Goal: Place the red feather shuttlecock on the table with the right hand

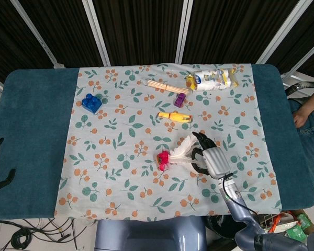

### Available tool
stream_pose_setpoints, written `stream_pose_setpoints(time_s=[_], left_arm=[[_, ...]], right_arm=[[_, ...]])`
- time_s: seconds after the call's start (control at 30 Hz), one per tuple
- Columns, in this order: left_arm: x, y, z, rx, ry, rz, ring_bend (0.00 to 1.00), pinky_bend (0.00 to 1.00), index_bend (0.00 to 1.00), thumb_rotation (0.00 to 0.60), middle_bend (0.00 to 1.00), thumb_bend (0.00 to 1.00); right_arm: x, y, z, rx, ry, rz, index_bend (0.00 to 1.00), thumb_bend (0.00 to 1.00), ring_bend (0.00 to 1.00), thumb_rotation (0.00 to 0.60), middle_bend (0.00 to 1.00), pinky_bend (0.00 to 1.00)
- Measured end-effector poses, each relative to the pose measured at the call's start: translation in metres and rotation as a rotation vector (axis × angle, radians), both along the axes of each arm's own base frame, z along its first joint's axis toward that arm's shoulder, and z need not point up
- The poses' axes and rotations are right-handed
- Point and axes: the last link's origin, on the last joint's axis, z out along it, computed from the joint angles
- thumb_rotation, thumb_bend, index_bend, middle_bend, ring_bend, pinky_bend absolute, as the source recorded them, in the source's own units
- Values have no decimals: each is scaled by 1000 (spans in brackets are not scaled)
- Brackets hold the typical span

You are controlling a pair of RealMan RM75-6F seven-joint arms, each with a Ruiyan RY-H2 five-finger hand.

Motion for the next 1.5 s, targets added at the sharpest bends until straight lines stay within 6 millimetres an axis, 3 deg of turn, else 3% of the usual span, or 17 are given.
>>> stream_pose_setpoints(time_s=[1.0,1.5], left_arm=[[0,0,0,0,0,0,12,50,39,600,57,322],[0,0,0,0,1,-2,12,50,40,600,57,322]], right_arm=[[5,-2,5,-9,9,13,623,356,35,600,39,152],[26,-15,27,-52,58,81,630,356,34,600,39,152]])
